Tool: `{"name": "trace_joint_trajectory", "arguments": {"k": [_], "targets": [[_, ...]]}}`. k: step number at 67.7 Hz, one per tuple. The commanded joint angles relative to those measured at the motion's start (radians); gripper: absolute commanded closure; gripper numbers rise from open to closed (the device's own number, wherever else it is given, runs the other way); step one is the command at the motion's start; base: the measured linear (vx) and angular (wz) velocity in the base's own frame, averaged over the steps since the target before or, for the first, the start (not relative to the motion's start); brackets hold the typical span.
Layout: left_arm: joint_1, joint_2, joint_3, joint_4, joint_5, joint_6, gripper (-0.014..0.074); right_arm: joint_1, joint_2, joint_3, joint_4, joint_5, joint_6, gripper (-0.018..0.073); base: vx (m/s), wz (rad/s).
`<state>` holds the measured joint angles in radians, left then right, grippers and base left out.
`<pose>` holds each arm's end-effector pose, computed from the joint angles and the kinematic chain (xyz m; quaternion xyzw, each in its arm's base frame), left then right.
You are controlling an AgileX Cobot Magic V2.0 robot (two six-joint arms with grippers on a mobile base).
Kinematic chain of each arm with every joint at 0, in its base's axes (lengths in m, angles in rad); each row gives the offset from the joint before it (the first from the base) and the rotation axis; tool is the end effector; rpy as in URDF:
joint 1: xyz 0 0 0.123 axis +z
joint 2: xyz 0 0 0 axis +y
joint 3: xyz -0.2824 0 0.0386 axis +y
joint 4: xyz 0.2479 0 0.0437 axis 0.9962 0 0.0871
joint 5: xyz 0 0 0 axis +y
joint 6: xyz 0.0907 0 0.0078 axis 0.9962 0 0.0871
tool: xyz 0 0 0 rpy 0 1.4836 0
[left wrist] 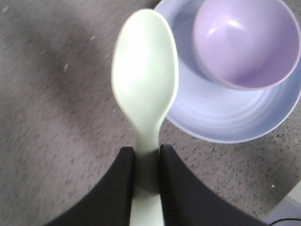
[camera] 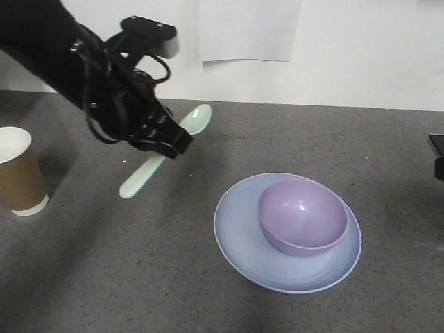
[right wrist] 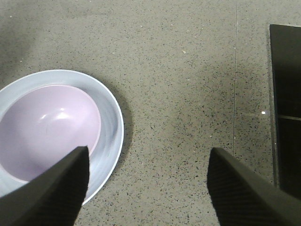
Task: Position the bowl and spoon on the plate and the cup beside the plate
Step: 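Move the left gripper with the spoon over the lilac bowl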
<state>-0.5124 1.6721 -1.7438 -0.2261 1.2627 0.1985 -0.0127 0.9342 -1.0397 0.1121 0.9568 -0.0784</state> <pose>0.2969 -0.1893 0.3822 0.3285 0.9092 -0.1470 0.2095 0.1707 0.0062 0.3800 -0.0185 0.9182 0.0369 0.3940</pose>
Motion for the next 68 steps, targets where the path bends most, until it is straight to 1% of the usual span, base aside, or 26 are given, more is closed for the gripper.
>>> {"name": "trace_joint_trajectory", "arguments": {"k": [1, 14, 19, 27, 32, 44, 61, 68], "targets": [[-0.067, 0.027, -0.076, 0.011, -0.01, 0.002, 0.0604, -0.006, -0.01, -0.03, 0.001, -0.049, -0.004, 0.0053, 0.0, 0.0], [-0.169, 0.134, -0.139, 0.013, -0.01, 0.003, 0.0604, -0.006, -0.01, -0.03, 0.001, -0.049, -0.004, 0.0053, 0.0, 0.0], [-0.196, 0.166, -0.163, 0.015, -0.01, 0.003, 0.0604, -0.006, -0.01, -0.03, 0.001, -0.049, -0.004, 0.0053, 0.0, 0.0], [-0.232, 0.21, -0.208, 0.05, -0.01, 0.003, 0.0604, -0.006, -0.01, -0.03, 0.001, -0.049, -0.004, 0.0053, 0.0, 0.0], [-0.247, 0.236, -0.234, 0.063, -0.01, 0.003, 0.0604, -0.006, -0.01, -0.03, 0.001, -0.049, -0.004, 0.0053, 0.0, 0.0], [-0.271, 0.278, -0.282, 0.054, -0.01, 0.003, 0.0603, -0.006, -0.01, -0.03, 0.001, -0.049, -0.004, 0.0053, 0.0, 0.0], [-0.289, 0.323, -0.285, 0.053, -0.013, 0.003, 0.06, -0.006, -0.01, -0.03, 0.001, -0.05, -0.004, 0.0053, 0.0, 0.0], [-0.295, 0.328, -0.286, 0.039, -0.026, 0.003, 0.0598, -0.006, -0.01, -0.03, 0.001, -0.05, -0.004, 0.0053, 0.0, 0.0]]}}
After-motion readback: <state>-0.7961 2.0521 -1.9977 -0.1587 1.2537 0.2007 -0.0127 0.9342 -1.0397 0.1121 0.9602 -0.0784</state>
